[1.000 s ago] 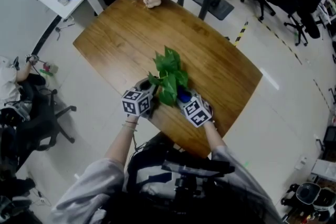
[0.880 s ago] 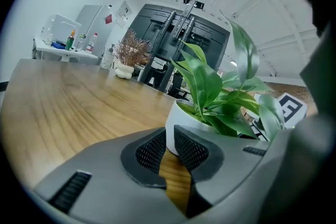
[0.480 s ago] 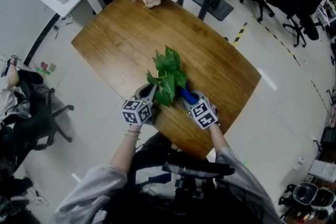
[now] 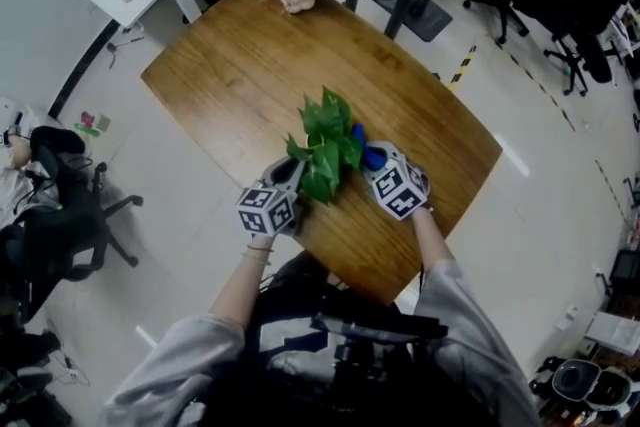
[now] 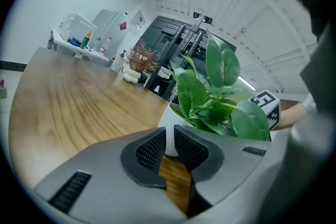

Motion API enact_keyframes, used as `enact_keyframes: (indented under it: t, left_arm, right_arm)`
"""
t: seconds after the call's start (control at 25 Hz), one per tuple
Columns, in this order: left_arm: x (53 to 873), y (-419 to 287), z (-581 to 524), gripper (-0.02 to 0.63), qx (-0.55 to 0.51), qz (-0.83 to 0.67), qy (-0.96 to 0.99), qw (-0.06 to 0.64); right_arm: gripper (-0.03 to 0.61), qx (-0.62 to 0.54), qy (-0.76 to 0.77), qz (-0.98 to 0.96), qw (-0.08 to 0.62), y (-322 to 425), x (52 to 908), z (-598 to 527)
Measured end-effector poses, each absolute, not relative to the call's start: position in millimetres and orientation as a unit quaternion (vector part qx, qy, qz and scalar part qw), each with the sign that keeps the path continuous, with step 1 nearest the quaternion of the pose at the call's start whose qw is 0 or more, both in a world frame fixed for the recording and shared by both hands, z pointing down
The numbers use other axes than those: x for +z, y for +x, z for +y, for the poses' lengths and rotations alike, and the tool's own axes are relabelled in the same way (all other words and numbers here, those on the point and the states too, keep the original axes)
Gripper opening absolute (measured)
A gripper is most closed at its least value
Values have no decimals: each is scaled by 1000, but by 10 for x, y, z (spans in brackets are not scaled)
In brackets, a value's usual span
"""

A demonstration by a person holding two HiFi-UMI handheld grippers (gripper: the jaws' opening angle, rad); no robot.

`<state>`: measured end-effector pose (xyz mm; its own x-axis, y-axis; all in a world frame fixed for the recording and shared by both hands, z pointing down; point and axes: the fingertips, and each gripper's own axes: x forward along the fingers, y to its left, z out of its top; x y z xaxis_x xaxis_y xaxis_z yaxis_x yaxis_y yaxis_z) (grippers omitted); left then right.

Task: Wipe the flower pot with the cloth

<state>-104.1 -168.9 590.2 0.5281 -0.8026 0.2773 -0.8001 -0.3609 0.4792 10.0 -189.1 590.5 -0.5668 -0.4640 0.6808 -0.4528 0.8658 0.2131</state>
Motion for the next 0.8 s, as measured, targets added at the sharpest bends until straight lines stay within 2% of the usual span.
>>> enact_keyframes:
  t: [0.8]
  left_arm:
    - [5911,-1253,-2059,55,37,-473,840,264]
  right_arm:
    - [69,85,259,-885,377,-331,6311,-1492]
